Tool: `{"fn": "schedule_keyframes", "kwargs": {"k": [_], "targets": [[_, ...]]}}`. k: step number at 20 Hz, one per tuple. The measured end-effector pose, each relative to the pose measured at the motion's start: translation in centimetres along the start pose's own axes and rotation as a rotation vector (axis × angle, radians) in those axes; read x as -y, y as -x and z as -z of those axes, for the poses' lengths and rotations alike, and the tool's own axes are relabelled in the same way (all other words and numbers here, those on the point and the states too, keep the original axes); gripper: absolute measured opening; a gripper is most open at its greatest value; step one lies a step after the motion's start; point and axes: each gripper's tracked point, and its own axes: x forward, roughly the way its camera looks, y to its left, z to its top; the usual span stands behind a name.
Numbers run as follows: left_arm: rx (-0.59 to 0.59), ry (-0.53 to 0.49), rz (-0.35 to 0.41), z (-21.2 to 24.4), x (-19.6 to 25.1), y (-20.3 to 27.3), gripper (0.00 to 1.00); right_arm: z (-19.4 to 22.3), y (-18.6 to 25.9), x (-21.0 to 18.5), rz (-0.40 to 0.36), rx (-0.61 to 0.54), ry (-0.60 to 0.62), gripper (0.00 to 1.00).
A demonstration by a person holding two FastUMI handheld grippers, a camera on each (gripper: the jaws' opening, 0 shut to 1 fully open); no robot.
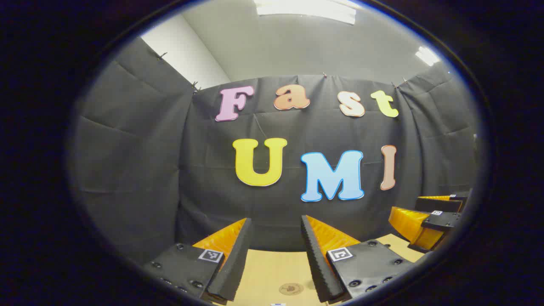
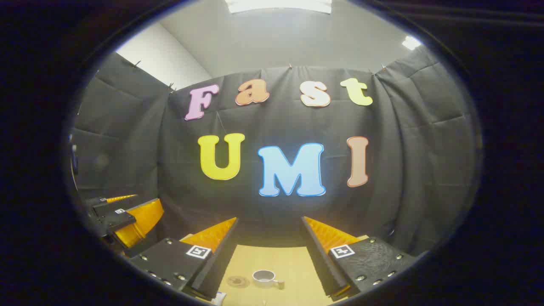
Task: Put the toothbrush and toothpaste on the desktop into the cup, then pick up the cup and place it on the coaster on the desktop.
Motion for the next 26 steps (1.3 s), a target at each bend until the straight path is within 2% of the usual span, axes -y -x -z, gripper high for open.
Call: {"fn": "schedule_keyframes", "kwargs": {"k": [6,11,12,15,16,24,26], "targets": [[-0.014,0.020,0.018,0.4,0.8,-3.0,0.74,0.5,-1.1,0.1,0.001,-0.013,0.002,0.89],[-0.036,0.022,0.019,1.2,0.7,-3.2,0.74,0.7,-1.4,-0.1,0.009,-0.024,-0.003,0.89],[-0.041,0.021,0.018,1.4,0.6,-3.3,0.74,0.7,-1.5,0.0,0.009,-0.028,-0.006,0.87],[-0.054,0.006,0.009,1.9,0.1,-3.4,0.74,0.9,-1.8,-0.1,0.013,-0.033,-0.008,0.89],[-0.060,-0.003,0.009,2.3,0.0,-3.4,0.74,1.0,-1.9,-0.2,0.013,-0.040,-0.007,0.86],[-0.160,-0.041,0.015,7.2,-0.2,-3.4,0.74,4.4,-1.7,-1.3,-0.006,-0.121,-0.016,0.87],[-0.194,-0.064,0.024,8.8,0.0,-3.3,0.74,5.3,-1.7,-1.4,-0.005,-0.139,-0.014,0.89]]}}
